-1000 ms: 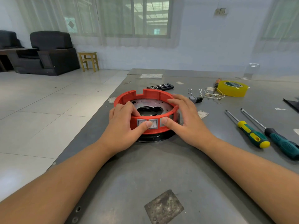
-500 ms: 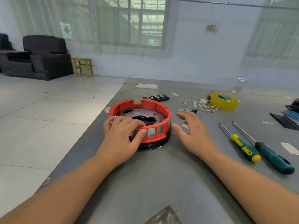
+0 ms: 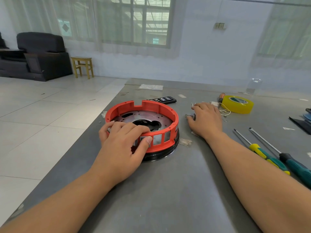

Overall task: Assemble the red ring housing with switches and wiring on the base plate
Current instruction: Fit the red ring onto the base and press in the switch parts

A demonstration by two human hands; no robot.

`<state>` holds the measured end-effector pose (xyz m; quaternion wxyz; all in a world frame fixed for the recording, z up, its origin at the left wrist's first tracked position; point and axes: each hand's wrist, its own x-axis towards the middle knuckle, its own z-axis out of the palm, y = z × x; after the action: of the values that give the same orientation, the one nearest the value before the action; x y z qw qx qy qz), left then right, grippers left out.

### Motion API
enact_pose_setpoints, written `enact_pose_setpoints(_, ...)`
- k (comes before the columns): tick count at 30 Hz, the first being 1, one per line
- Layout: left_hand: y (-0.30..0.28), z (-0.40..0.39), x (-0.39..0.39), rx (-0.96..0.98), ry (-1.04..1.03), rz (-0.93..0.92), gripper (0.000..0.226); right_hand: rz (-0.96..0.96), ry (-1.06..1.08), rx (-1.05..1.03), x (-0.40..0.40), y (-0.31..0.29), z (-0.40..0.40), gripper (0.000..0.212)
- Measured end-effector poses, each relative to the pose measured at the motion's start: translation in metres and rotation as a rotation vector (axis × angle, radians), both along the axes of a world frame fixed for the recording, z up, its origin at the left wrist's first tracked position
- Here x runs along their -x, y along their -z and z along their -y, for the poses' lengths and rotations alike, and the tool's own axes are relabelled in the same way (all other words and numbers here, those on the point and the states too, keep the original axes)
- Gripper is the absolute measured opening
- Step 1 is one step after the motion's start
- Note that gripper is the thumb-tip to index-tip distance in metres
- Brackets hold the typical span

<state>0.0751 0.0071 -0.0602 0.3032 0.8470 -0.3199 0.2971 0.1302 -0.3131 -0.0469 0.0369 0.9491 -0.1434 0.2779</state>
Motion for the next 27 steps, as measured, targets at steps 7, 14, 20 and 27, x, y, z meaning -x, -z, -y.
enact_pose_setpoints(7,0.001,0.001,-0.001,-0.006,0.003,0.011,0.036,-0.053,-0.030,0.029,-0.010,0.003,0.005,0.041)
enact_pose_setpoints(14,-0.004,0.000,0.003,-0.038,-0.010,-0.032,0.041,-0.008,-0.200,-0.044,0.020,0.003,-0.020,0.035)
enact_pose_setpoints(20,-0.009,-0.001,0.012,-0.051,-0.017,-0.054,0.047,0.072,-0.283,-0.231,0.071,0.005,-0.043,0.030)
enact_pose_setpoints(27,-0.010,-0.006,0.027,-0.012,0.009,-0.079,0.043,0.161,-0.493,-0.296,0.142,0.002,-0.078,0.024)
